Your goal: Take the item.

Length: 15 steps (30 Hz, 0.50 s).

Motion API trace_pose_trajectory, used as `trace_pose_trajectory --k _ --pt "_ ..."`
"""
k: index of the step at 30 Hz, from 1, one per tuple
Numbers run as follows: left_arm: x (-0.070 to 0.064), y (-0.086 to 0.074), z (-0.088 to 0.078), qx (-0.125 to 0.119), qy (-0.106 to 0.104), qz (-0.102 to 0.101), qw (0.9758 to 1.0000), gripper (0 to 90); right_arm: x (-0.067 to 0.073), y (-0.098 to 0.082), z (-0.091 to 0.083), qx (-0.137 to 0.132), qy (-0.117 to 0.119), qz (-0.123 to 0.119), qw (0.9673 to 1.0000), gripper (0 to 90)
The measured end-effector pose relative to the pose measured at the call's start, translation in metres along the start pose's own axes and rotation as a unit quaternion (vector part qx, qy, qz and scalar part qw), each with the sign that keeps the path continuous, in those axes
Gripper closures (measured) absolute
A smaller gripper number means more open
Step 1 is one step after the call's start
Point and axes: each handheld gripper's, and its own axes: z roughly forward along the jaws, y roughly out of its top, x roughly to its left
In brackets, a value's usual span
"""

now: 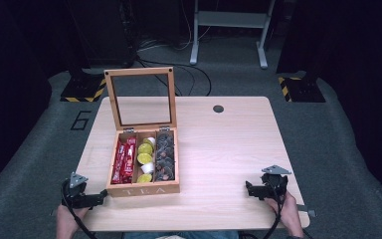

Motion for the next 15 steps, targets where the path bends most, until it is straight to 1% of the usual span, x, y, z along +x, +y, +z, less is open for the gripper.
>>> trace_pose_trajectory --k 8,11,13,14,15 --pt "0.0001 0.0004 0.0002 0.001 0.001 0.002 1.0 0.1 -0.0014 0.0003 0.0003 0.0 0.005 -0.007 1.0 0.0" --pt "0.0001 0.0004 0.0002 0.001 0.002 0.002 1.0 0.2 -0.0009 0.0008 0.0009 -0.002 0.005 -0.003 1.0 0.0" --pt "0.0 0.0004 0.0002 0.001 0.002 0.002 1.0 0.2 -0.0014 0.0013 0.0014 -0.002 0.005 -0.004 1.0 0.0" --pt "0.0 0.0005 0.0002 0.001 0.002 0.002 1.0 0.2 -0.001 0.0016 0.0019 -0.001 0.001 0.0 1.0 0.0" --pt "0.0 0.0005 0.0002 0.001 0.002 0.002 1.0 0.2 -0.0017 0.0018 0.002 -0.001 0.003 -0.001 1.0 0.0"
